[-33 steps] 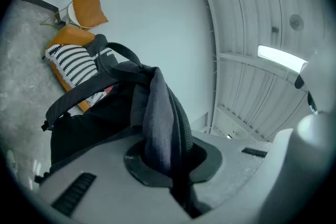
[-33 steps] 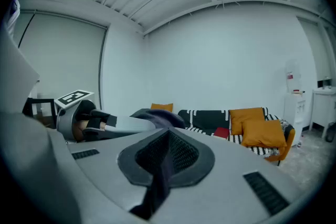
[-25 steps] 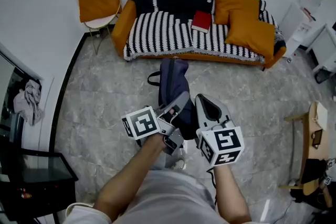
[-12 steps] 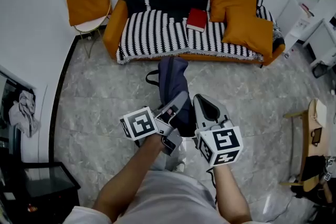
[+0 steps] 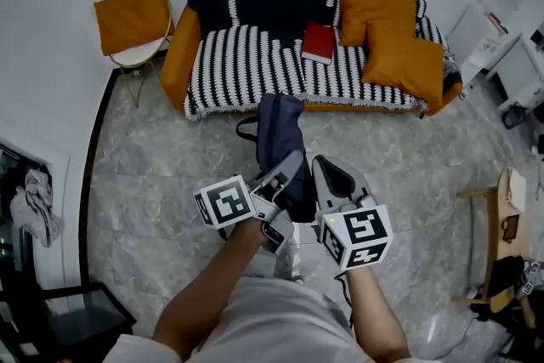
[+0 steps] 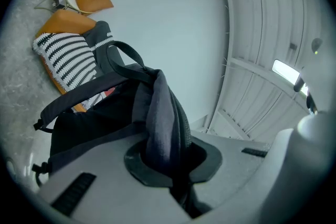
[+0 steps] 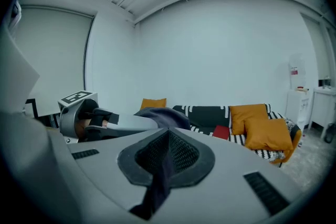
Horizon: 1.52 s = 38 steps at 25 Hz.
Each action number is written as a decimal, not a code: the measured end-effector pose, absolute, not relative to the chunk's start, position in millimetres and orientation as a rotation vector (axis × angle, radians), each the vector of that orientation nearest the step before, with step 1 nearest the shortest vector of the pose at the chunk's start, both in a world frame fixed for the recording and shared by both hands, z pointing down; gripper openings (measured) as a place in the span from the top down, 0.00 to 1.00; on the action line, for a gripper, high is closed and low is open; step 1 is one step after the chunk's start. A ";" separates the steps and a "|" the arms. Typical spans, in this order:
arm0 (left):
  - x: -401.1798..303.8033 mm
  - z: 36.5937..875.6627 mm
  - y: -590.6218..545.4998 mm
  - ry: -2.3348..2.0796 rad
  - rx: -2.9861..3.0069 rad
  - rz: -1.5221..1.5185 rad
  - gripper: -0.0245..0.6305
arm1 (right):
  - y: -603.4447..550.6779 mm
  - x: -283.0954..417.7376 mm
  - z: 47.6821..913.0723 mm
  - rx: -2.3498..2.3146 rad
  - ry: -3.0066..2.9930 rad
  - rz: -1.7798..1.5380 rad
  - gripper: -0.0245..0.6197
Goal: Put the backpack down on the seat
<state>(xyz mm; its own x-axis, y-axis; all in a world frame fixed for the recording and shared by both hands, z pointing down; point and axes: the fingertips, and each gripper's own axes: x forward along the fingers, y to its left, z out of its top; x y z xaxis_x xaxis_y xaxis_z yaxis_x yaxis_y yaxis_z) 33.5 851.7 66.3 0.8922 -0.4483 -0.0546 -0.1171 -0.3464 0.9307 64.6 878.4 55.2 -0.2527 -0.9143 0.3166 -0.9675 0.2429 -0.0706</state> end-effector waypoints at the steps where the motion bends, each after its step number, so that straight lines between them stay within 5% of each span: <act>1: 31.1 65.1 844.3 -0.411 1.913 -0.361 0.94 | 871.0 62.1 54.7 1.774 -2.298 0.372 0.96; 23: -1.0 62.4 731.4 -0.375 1.923 -0.352 0.94 | 760.7 32.3 53.8 1.802 -2.263 0.336 0.96; 38: 56.2 76.4 654.0 -0.405 1.923 -0.326 0.94 | 676.4 96.8 65.6 1.810 -2.310 0.374 0.96</act>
<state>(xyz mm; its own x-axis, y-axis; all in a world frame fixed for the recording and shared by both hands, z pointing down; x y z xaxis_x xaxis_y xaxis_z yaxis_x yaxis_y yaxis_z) 56.2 654.0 76.4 0.9042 -0.4256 -0.0372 -0.1268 -0.3504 0.9280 96.8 676.4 65.6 -0.2406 -0.9245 0.2956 -0.9706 0.2257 -0.0840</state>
